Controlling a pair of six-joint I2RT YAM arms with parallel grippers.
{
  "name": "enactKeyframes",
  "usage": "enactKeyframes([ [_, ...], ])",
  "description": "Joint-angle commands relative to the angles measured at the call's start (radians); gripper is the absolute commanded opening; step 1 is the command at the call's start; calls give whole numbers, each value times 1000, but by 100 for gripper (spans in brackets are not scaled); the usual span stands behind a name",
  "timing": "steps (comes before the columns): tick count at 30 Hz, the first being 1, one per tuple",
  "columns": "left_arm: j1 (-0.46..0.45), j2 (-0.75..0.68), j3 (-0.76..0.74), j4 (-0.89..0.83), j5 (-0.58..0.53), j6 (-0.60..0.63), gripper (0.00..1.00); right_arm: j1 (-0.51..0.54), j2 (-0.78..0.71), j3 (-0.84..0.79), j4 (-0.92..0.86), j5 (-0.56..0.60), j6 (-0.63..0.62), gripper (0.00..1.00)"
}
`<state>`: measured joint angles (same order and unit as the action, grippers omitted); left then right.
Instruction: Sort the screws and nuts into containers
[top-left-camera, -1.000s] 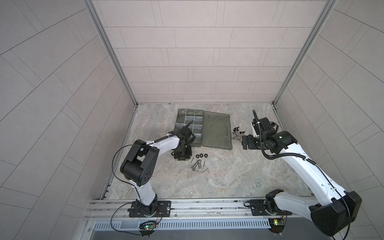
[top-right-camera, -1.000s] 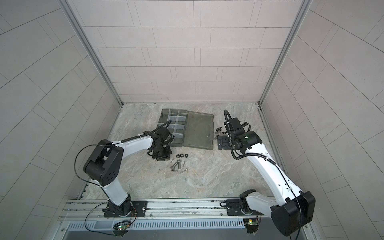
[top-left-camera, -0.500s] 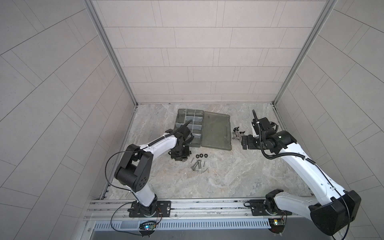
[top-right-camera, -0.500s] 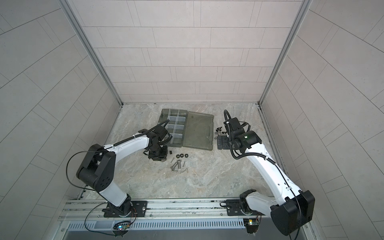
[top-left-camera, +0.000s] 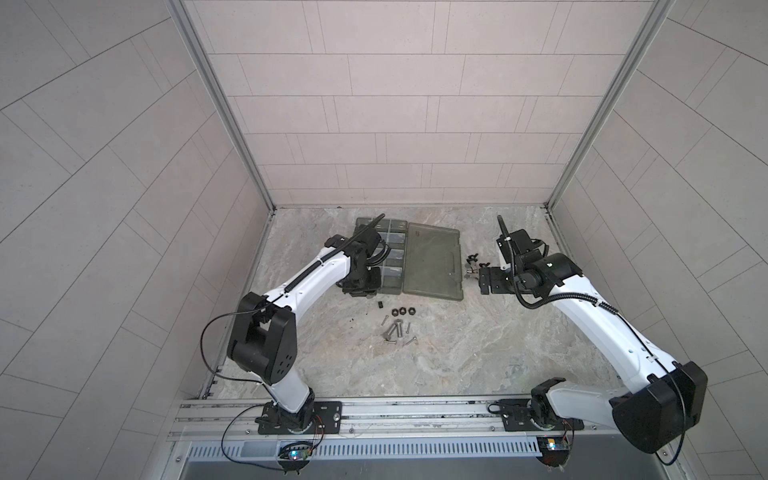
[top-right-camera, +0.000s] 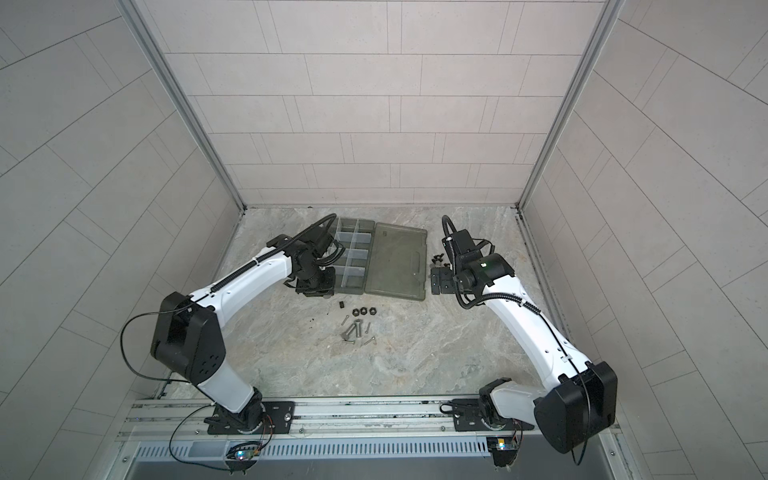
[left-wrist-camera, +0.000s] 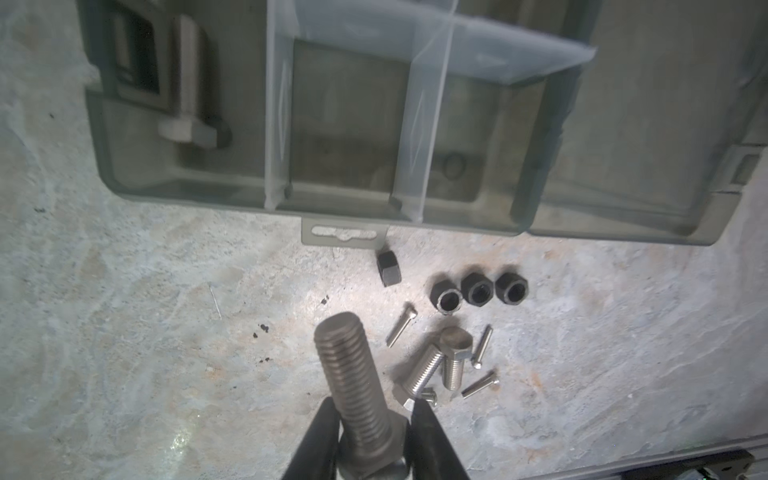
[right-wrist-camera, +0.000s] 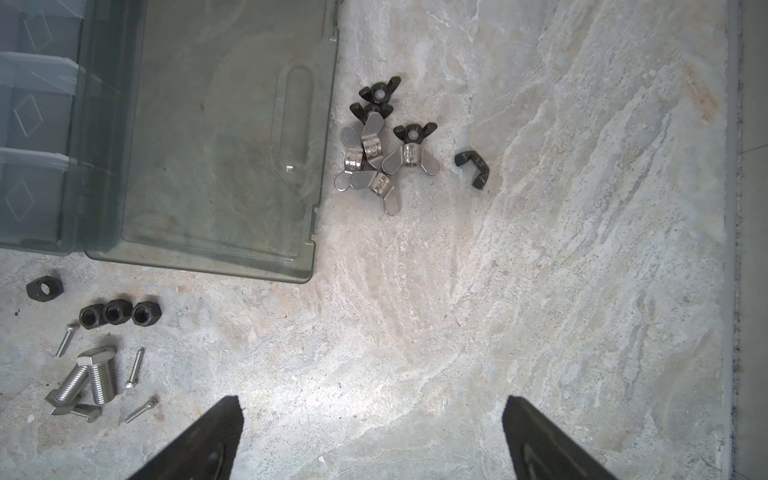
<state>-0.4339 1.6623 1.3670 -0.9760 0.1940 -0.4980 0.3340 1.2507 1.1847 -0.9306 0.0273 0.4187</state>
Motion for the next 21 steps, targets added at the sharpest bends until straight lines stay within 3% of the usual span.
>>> enactKeyframes([
  [1, 40, 38, 68, -66, -21, 49, 20, 4, 19, 36, 6, 10, 1, 99],
  [11, 192, 173, 190, -71, 6, 121, 19, 3, 152, 188, -5, 23, -18, 99],
  [21, 228, 309, 270, -46, 45, 140, 18, -2, 253, 286, -35, 37, -39, 99],
])
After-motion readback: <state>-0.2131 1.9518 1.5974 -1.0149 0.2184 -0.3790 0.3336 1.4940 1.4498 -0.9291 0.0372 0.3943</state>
